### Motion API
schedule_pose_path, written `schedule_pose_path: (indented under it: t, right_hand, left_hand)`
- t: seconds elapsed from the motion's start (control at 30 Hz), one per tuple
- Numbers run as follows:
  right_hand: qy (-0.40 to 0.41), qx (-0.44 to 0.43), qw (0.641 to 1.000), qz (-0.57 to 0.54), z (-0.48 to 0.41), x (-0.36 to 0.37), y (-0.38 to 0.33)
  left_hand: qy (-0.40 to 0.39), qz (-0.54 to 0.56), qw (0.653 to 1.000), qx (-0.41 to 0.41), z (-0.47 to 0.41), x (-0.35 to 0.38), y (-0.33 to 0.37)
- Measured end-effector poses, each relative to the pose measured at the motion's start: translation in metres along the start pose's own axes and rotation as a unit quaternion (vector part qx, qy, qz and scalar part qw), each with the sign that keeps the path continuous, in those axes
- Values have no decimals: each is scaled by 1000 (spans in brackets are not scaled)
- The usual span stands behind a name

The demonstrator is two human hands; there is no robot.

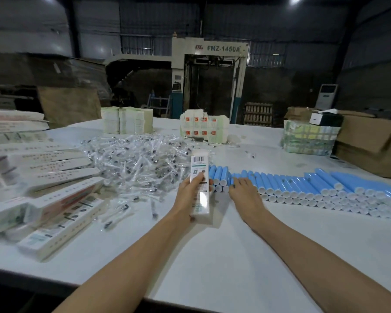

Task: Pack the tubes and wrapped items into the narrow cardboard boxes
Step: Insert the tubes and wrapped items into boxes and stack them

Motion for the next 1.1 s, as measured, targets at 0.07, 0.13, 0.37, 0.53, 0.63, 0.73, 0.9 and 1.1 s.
schedule_pose_path:
  t: [0.07,0.13,0.37,0.53,0.63,0.73,0.9,1.1]
  right_hand:
    - [6,9,1000,23,11,-8,-7]
    - [32,35,998,30,17,-20,-7]
    - [167,147,970,-98,52,-54,39]
    - [195,181,603,-752,66,-54,77]
    - [240,124,436,-858,67,-67,79]
    - [263,56,363,-892,62,-85,89]
    - [227,74,431,-870,51,-94,98]
    - [188,108,584,-782,41,-89,105]
  left_hand:
    - [-4,-20,1000,0,1,1,0]
    - [-16,-38,999,-2,2,2,2]
    - [-76,-62,995,-3,11,7,0]
    - [-117,-109,987,-28,15,19,-4]
    - [-140,-136,980,-22,20,29,-6]
    - [-158,-164,974,-7,24,36,-8]
    - [-190,-208,960,-2,27,40,-13]
    - [-209,-241,948,0,28,41,-16]
Point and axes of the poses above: each hand's wrist, its own z-axis away from the middle knuckle, its own x-axis out of the palm, y = z × x, the point moved 6 cm from there along -z, towards the middle knuckle, and after that the axes turned 4 degrees about -y, right-handed, at the moved point
